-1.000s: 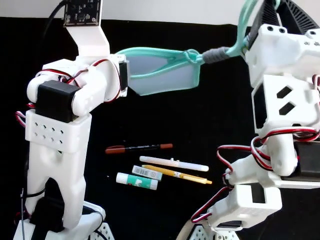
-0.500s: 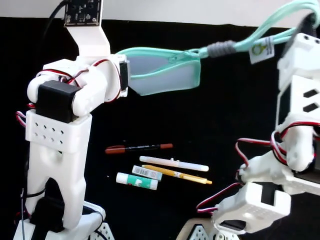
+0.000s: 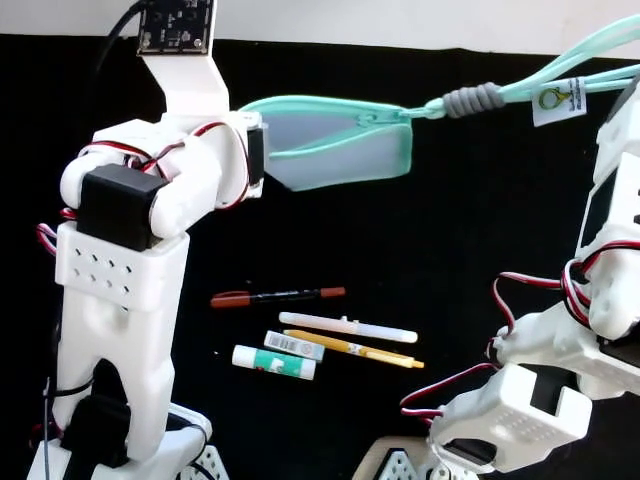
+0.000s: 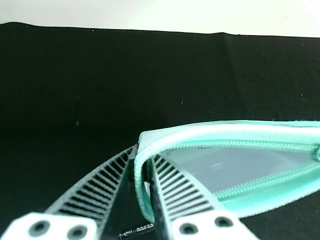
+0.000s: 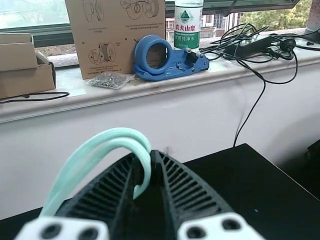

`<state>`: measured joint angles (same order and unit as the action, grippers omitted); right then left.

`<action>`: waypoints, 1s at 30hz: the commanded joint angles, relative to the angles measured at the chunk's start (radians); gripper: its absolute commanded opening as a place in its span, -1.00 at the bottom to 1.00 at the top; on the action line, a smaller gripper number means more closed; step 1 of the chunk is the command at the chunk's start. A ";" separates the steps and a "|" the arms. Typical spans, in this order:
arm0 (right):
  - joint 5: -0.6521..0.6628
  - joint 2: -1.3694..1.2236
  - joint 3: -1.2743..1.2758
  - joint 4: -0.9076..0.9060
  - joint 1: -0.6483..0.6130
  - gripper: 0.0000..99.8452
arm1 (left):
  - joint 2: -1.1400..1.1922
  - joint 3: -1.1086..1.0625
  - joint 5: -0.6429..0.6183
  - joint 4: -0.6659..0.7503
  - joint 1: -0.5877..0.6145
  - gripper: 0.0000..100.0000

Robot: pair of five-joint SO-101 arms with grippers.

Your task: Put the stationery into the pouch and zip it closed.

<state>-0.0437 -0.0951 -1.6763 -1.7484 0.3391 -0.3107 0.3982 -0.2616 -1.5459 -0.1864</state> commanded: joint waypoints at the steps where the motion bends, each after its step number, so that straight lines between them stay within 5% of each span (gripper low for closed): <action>1: -0.011 0.016 -0.068 -0.015 0.016 -0.99 | -0.010 0.038 0.008 -0.003 0.018 -0.99; 5: 0.005 0.016 0.012 -0.015 -0.047 -0.92 | -0.010 0.038 0.008 -0.003 0.018 -0.99; 12: 0.109 0.018 0.507 -0.012 -0.283 -0.40 | -0.010 0.038 0.009 0.006 0.028 -0.99; 21: 0.123 0.018 0.986 0.045 -0.495 -0.40 | -0.010 0.038 0.014 0.041 0.174 -0.99; 30: 0.123 0.018 1.107 0.102 -0.644 -0.40 | -0.008 0.002 0.015 0.158 0.283 -0.99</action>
<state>0.0667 -0.0951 -0.5700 -1.6671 -0.2700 -0.3107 0.3966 -0.2524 -1.4507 0.0683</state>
